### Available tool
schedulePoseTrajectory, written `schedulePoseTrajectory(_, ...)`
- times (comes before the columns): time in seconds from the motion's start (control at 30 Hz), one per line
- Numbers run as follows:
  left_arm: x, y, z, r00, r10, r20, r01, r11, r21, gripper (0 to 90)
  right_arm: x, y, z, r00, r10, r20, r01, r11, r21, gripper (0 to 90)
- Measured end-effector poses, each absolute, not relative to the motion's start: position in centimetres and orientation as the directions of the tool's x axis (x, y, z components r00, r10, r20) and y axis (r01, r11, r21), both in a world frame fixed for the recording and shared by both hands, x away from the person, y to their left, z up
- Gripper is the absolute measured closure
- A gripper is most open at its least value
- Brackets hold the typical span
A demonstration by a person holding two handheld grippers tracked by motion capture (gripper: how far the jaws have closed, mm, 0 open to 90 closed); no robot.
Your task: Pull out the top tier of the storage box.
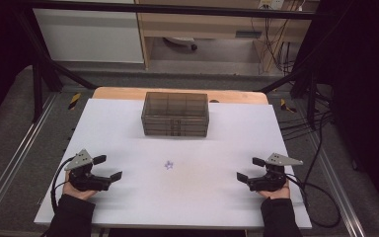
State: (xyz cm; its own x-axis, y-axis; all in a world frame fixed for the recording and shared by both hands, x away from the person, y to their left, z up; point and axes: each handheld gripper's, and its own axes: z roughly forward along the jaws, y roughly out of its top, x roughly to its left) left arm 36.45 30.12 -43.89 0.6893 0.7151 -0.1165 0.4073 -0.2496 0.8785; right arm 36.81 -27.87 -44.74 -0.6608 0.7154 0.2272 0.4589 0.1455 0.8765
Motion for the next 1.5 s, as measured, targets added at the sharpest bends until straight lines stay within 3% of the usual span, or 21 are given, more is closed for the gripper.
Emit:
schedulePoseTrajectory(0.83,36.6,29.4,-43.3,0.699,0.708,-0.100,0.401,-0.273,0.874,3.8,36.8,-28.0,-44.7,-0.661,0.715,0.229,0.462,0.147,0.875,0.4)
schedulePoseTrajectory(1.5,36.9,28.2,-42.1,0.722,0.692,-0.028,0.356,-0.336,0.872,4.0,36.8,-27.9,-44.7,-0.660,0.716,0.228,0.467,0.153,0.871,0.4)
